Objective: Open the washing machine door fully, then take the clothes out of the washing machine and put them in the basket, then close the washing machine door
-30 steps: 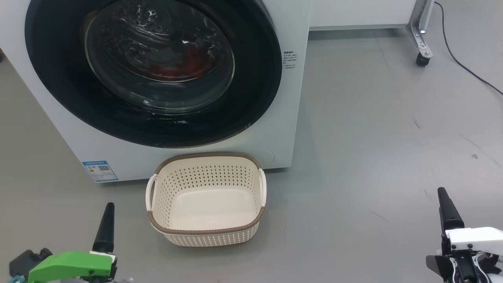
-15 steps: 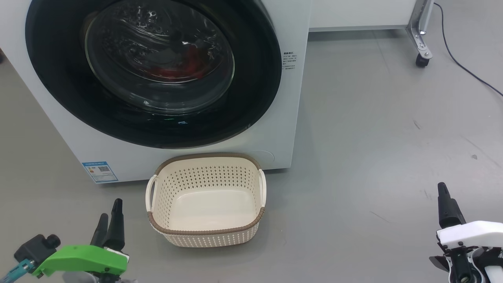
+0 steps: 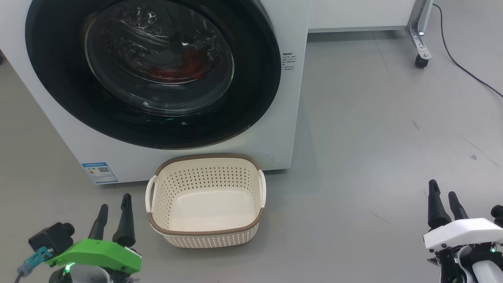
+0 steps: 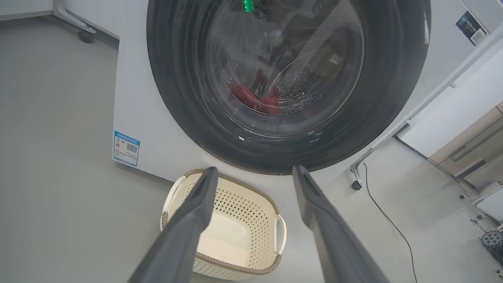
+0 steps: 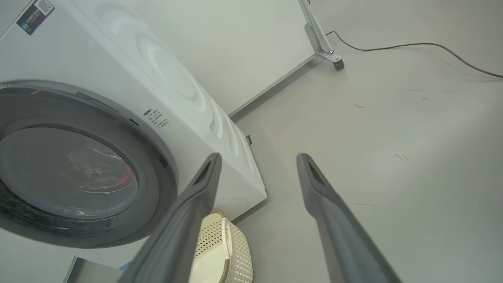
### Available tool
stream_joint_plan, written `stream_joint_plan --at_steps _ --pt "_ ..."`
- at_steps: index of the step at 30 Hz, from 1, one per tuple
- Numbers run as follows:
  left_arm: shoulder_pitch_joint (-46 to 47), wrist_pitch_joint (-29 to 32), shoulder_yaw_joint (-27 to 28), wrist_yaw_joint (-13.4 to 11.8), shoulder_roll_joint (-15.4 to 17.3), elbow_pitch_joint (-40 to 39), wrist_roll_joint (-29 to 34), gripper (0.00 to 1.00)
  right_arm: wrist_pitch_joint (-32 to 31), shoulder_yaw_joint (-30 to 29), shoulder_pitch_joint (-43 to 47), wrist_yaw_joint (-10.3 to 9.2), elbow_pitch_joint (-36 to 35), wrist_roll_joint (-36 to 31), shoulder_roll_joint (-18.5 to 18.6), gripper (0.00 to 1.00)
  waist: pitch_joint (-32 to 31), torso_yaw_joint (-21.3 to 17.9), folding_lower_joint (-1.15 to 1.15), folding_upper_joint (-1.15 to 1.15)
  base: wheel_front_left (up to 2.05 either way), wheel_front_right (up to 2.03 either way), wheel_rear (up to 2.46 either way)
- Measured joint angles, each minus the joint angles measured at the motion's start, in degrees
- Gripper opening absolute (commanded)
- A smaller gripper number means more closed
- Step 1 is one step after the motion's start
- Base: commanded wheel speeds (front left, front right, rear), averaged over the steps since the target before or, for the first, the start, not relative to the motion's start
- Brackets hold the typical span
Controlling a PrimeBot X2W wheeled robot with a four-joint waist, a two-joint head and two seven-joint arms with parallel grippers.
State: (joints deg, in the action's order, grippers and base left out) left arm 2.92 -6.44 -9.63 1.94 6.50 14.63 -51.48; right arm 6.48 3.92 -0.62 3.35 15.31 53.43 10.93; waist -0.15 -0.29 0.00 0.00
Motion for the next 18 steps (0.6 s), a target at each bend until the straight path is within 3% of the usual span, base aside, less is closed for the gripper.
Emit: stream_joint_plan --at_steps 18 --pt "0.4 -3.8 -3.6 -2.4 0.1 -0.6 14.8 1.0 3.5 5.1 0.0 -3.0 -1.3 -15.5 2.0 1.0 -0.2 0.1 0.0 0.0 0.0 0.0 0.0"
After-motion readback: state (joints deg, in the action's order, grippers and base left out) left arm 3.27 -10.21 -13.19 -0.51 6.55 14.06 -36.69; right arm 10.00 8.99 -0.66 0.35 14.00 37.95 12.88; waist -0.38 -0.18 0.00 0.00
